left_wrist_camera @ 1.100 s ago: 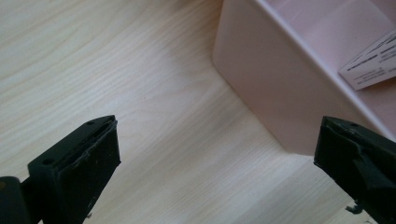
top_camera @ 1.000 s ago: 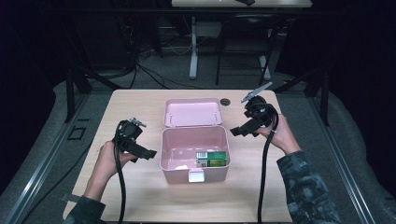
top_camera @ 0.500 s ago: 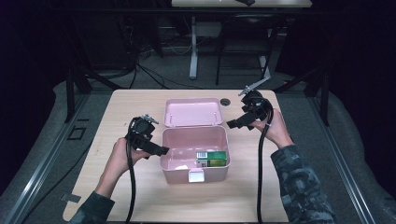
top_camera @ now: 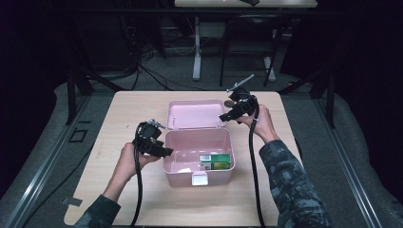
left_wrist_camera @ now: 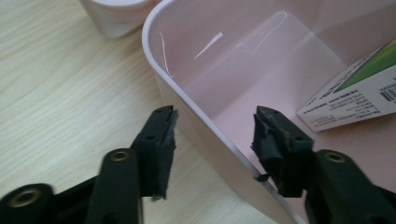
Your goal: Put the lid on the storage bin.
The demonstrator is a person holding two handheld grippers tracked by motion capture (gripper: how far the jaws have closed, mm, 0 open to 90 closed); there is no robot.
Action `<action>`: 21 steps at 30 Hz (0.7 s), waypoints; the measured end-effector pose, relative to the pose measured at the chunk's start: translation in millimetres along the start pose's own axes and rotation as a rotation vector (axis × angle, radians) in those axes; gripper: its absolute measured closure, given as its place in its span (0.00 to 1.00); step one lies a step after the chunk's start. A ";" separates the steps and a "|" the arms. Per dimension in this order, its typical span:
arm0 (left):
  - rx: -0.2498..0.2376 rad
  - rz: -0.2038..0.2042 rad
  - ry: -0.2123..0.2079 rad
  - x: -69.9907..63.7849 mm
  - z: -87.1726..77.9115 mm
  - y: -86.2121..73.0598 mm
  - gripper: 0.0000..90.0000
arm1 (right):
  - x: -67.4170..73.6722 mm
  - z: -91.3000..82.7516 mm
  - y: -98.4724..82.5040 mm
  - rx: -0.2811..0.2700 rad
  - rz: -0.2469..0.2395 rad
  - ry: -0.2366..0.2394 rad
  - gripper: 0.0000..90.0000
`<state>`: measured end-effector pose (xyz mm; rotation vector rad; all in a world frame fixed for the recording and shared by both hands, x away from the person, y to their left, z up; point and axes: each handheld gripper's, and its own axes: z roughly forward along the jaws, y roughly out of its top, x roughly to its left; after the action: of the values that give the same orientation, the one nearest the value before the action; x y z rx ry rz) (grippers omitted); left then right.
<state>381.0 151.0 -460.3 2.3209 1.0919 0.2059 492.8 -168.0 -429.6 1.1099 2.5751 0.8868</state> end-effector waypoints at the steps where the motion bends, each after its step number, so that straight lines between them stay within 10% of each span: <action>1: -0.001 0.005 0.005 0.0 0.1 0.1 0.61 | -1.7 4.5 0.8 0.005 0.008 -0.005 0.34; 21: -0.033 0.010 0.035 -2.1 1.0 -1.3 0.67 | -28.8 60.9 9.2 -0.039 0.192 -0.119 0.71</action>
<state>379.2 149.7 -461.6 2.3017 1.0864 0.2666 542.7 -156.4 -474.3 1.3722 2.3763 0.8787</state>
